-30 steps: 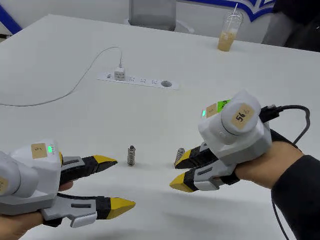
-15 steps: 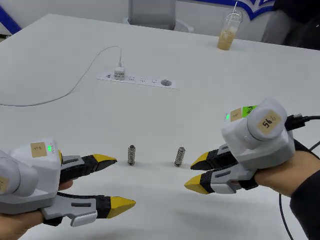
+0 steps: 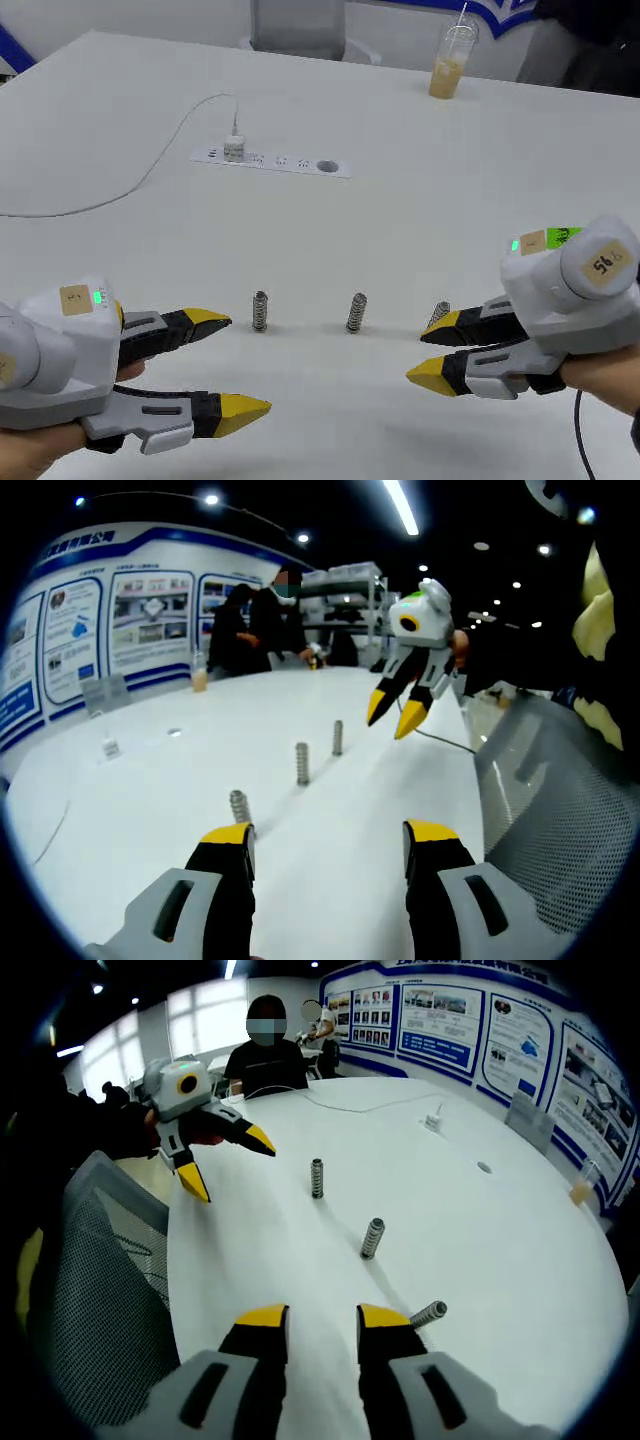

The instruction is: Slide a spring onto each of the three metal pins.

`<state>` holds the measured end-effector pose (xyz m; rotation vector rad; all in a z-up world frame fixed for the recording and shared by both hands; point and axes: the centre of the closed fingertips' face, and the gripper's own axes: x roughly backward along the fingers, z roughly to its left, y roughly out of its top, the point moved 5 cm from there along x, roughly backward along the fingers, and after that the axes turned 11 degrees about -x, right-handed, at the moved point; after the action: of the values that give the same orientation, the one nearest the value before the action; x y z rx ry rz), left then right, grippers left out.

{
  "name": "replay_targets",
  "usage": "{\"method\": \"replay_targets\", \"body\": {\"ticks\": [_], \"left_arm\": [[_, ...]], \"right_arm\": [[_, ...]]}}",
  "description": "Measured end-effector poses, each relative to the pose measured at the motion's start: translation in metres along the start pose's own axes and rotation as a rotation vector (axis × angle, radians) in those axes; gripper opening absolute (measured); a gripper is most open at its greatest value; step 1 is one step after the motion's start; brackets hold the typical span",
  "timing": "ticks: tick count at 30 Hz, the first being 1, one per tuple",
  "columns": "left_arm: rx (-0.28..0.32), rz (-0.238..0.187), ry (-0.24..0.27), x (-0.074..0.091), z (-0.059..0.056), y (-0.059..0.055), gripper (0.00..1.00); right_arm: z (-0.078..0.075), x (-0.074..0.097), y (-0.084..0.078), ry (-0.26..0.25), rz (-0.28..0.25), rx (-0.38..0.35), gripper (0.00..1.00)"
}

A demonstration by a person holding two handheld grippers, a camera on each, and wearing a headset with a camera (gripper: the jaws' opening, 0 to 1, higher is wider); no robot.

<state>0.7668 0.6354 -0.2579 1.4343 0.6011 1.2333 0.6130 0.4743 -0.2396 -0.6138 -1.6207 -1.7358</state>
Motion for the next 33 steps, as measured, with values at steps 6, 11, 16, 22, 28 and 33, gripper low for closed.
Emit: {"method": "replay_targets", "body": {"ticks": [6,11,16,22,28,33], "left_arm": [[0.000,0.003,-0.002,-0.001,-0.001,0.001,0.61],[0.002,0.005,-0.002,-0.002,0.000,0.001,0.62],[0.004,0.008,0.000,-0.002,0.000,0.000,0.62],[0.008,0.016,0.004,-0.001,0.000,-0.001,0.63],[0.009,0.017,0.009,-0.001,-0.001,0.000,0.64],[0.014,0.021,0.014,0.000,-0.001,-0.002,0.65]], "right_arm": [[-0.009,0.008,-0.008,-0.027,-0.011,-0.019,0.30],[-0.017,0.015,-0.013,-0.046,-0.036,-0.030,0.32],[-0.025,0.021,-0.019,-0.064,-0.061,-0.052,0.36],[-0.031,0.025,-0.026,-0.074,-0.087,-0.059,0.40],[-0.033,0.027,-0.031,-0.072,-0.116,-0.051,0.43],[-0.034,0.026,-0.035,-0.066,-0.142,-0.038,0.45]]}}
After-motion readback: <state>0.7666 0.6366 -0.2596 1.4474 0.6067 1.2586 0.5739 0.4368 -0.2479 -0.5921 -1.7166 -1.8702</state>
